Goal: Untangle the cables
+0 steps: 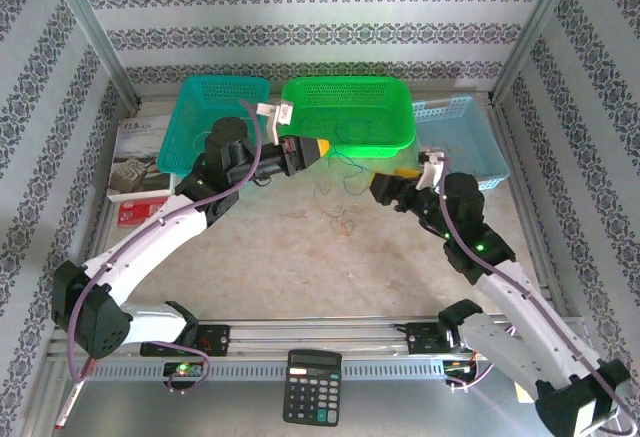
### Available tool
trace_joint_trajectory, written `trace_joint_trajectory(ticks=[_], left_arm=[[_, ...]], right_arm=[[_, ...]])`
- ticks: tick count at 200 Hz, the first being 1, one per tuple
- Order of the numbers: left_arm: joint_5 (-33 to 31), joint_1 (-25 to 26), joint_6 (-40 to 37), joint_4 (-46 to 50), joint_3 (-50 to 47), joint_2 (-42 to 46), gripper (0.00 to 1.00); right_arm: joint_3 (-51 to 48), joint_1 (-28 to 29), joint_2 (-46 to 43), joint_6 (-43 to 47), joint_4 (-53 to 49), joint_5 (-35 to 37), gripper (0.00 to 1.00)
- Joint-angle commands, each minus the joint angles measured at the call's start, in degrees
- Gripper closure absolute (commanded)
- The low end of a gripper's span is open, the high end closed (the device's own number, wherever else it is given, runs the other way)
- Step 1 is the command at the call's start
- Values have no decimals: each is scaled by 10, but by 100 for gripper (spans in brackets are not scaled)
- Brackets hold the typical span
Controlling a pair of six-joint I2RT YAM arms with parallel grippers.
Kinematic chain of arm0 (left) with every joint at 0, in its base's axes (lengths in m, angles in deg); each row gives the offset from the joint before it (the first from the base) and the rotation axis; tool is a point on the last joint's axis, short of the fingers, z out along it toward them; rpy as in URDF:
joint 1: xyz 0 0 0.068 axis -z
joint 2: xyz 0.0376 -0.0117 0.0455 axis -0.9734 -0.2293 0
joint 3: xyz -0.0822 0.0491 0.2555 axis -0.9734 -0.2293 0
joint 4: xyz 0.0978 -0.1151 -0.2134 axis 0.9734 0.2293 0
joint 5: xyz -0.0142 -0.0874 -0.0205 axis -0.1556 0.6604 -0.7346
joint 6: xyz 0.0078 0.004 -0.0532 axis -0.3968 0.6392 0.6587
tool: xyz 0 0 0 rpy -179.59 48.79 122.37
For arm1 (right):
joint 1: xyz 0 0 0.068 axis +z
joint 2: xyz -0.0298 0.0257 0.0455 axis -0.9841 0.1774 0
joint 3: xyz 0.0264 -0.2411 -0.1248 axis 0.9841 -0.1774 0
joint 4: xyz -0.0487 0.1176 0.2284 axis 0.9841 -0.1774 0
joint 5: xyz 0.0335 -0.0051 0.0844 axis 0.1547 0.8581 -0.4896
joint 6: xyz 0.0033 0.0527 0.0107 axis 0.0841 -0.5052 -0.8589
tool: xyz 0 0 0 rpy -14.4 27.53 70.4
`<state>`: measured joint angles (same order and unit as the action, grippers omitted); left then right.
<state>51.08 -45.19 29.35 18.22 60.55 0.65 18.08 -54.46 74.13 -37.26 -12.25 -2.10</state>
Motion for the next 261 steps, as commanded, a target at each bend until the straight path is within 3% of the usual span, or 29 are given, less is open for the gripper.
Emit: trace_joint_trajectory(ticks=[1,35,71,111,126,160,200,261], left_arm=[[14,10,-13,2,10,-6,100],[16,10,-6,0,17,-13,100],[19,10,4,-5,25,-9,100],[21,10,34,-31,31,1,100],[12,10,45,-45,37,8,100],[-8,9,54,-51,80,1,100],[-18,8,35,-28,156,-26,100],[-27,-2,0,8,235,-72,100]], right_arm=[[50,30,38,49,38,-20,23],[116,74,133,84,55,-14,24],[136,78,213,97,94,-6,30],[113,52,276,67,170,4,72],[89,45,285,57,187,3,80],[16,43,290,34,220,19,82],[-59,43,292,1,256,39,75],[-103,41,289,-15,273,45,74]])
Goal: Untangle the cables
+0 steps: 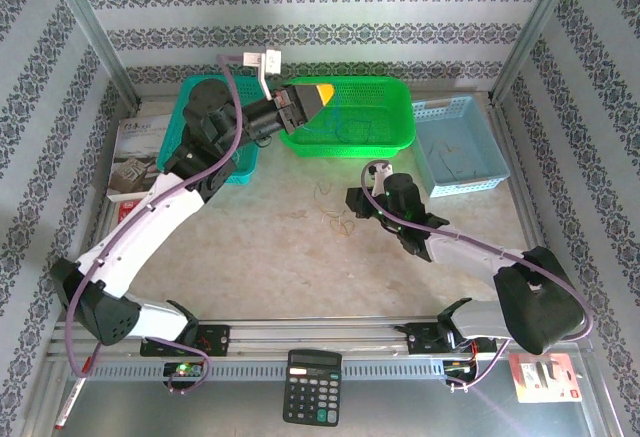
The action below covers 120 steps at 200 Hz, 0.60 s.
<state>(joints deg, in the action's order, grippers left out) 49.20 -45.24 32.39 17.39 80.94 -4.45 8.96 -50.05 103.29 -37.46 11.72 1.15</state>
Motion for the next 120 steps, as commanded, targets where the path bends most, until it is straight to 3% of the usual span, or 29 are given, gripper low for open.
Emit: trace_joint_trajectory(ticks=[1,69,120], left_arm=[[-9,-3,-32,18,33,-22,100],[-6,-59,-65,39,122,-117,100],[18,-102,-43,6,234,-253,100]], right_arm=[[-12,-3,-3,-14,33,12,74],[-34,-21,-79,-21,-28,20,45],[-51,-46,-146,-31,-74,20,37]])
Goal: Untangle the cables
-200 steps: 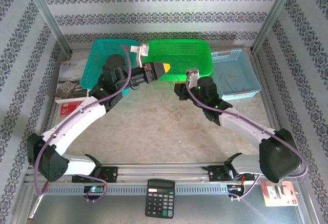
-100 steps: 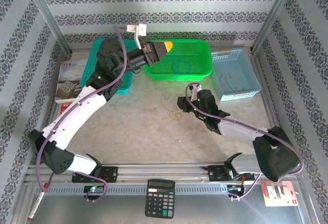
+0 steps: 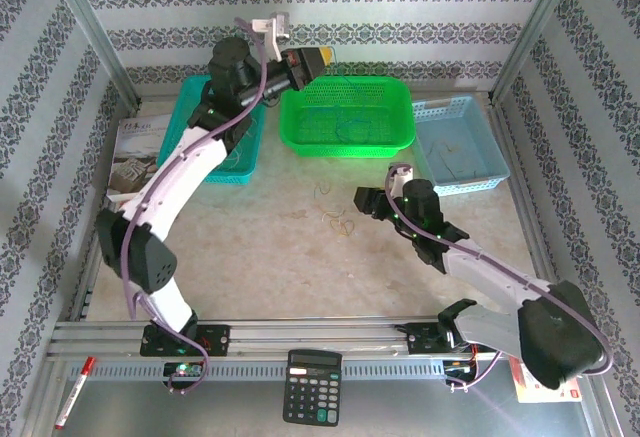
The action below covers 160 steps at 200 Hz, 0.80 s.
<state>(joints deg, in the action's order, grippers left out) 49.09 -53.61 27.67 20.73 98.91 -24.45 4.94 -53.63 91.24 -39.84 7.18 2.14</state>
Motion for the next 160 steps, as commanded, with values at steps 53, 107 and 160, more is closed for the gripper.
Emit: trace_joint_trajectory(ticks=[53,107,160], left_arm=[[4,-43,-5,-3,216,-214,100],[-8,-43,-33,67,273,-309,76],[24,-41,-78,151,272,-295,0]], right_arm=[[-11,-17,-43,-17,-51,-14,35],[1,-17,-51,-12,-90,-14,34],[31,-18,-54,-6,-131,-1,34]])
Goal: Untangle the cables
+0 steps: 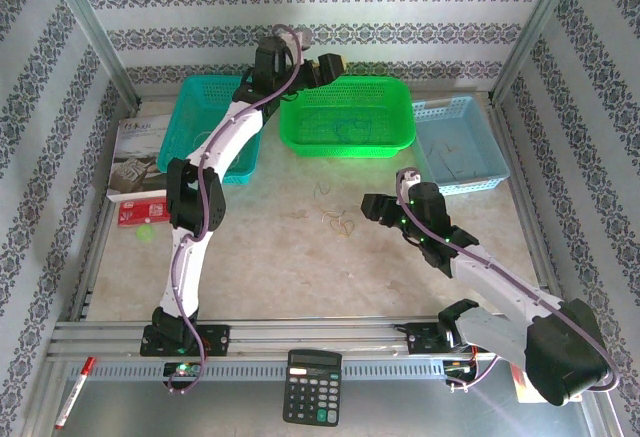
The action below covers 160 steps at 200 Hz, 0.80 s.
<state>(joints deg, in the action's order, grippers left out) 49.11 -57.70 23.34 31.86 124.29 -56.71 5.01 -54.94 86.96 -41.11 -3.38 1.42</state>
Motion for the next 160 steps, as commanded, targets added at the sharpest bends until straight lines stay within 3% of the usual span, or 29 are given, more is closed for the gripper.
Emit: trace_joint_trajectory(ticks=[1,36,66,160], left_arm=[[24,0,-36,41,18,29,0],[41,0,-46,63,-3,79,0],[36,2,-56,61,-82,153,0],[-68,2,-26,-68,-588,480,0]], right_arm=[[31,-5,-11,7,-26,6,34],[71,-5,8,7,-52,13,34],[106,-5,30,2,-82,22,34],[240,11,179,32,-171,6,34]])
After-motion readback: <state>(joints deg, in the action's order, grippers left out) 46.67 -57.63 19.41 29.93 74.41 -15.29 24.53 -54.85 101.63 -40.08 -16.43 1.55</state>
